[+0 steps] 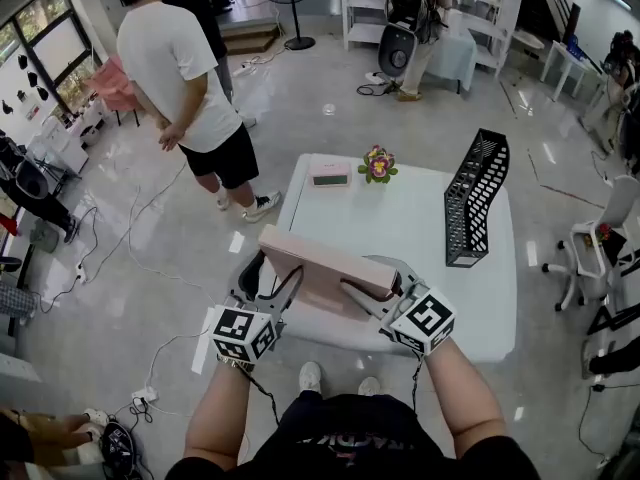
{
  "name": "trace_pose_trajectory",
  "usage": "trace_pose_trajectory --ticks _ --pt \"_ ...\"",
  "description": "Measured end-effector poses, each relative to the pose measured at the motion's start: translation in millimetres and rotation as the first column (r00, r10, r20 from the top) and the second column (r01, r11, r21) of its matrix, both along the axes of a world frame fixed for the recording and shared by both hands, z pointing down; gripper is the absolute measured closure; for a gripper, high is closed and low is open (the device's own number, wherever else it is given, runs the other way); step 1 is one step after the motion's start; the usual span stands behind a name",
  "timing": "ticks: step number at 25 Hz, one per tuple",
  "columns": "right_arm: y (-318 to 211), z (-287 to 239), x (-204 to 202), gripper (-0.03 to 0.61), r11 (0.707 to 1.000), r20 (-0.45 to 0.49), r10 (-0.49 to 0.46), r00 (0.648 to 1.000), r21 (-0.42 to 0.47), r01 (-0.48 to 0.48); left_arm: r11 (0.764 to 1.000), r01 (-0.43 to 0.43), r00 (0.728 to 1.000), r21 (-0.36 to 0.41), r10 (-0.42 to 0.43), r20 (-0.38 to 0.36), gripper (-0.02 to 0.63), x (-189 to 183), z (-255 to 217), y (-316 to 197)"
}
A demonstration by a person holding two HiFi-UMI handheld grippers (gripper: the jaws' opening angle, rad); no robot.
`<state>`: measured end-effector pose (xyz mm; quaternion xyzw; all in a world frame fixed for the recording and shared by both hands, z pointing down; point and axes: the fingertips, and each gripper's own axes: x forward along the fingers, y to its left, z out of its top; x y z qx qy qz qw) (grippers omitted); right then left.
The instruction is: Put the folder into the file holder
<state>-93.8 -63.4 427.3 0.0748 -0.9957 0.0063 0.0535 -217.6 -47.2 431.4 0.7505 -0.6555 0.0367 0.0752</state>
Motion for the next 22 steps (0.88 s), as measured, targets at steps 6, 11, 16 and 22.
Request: trace_pose_trajectory --ticks 6,11,16,22 --pt "-3.9 -2.1 32.6 0.417 0.995 0.028 0.100 0.995 -0.021 -0.100 1.000 -0.009 1.000 0.011 0.009 0.003 0.302 25.0 -5.7 4.3" --pt "-16.6 -4.8 77.3 0.423 0.977 0.045 0.211 0.976 -0.046 -0.209 0.997 -0.071 0.997 0.016 0.071 -0.007 0.394 69.3 -5.5 -4.9" --pt "-25.7 -11.0 132.9 0.430 0.944 0.042 0.328 0.944 -0.052 -0.326 0.986 -0.167 0.984 0.024 0.168 -0.053 0.575 130.9 -9.9 -20.2" --pt "-28.2 -17.1 199.2 0.433 0.883 0.058 0.468 0.882 -0.064 -0.465 0.941 -0.336 0.939 0.043 0.338 -0.068 0.612 214.4 -15.5 -39.0"
